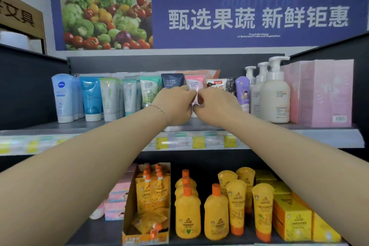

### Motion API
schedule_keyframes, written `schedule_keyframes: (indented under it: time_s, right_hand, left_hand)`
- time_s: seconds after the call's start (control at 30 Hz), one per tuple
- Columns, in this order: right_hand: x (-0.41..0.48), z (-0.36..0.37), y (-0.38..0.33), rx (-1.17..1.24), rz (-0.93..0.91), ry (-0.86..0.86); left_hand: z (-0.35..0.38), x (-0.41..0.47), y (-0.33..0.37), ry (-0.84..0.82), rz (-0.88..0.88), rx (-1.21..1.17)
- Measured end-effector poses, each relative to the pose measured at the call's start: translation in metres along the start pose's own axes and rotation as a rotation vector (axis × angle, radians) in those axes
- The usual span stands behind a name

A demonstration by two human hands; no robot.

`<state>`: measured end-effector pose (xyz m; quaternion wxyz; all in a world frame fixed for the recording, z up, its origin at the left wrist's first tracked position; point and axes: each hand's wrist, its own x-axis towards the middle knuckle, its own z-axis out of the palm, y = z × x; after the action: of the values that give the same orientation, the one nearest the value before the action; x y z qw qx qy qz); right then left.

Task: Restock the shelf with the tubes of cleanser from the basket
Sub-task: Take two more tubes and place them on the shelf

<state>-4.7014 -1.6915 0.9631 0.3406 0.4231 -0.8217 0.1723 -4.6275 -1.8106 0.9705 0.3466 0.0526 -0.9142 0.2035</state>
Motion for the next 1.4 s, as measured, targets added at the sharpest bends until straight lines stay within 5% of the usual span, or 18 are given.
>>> schedule_keyframes:
  time_s: [0.6,1.1,1.4]
  right_hand:
    - [-0.087,0.015,-0.104,0.04,-0.036,-0.132]
    - [-0.204,0.081,-0.116,0.106,0.119,-0.337]
    - [-0.284,0.143,-0.129,0.12,0.151,-0.631]
  left_hand:
    - [-0.002,-0.136,-0.028,-0.054,0.091,-0.142]
    - [0.079,-0.274,0.015,-0.389,0.065,-0.326]
    - [0.131,-0.342,0.047,-0.596,-0.014,-0.418]
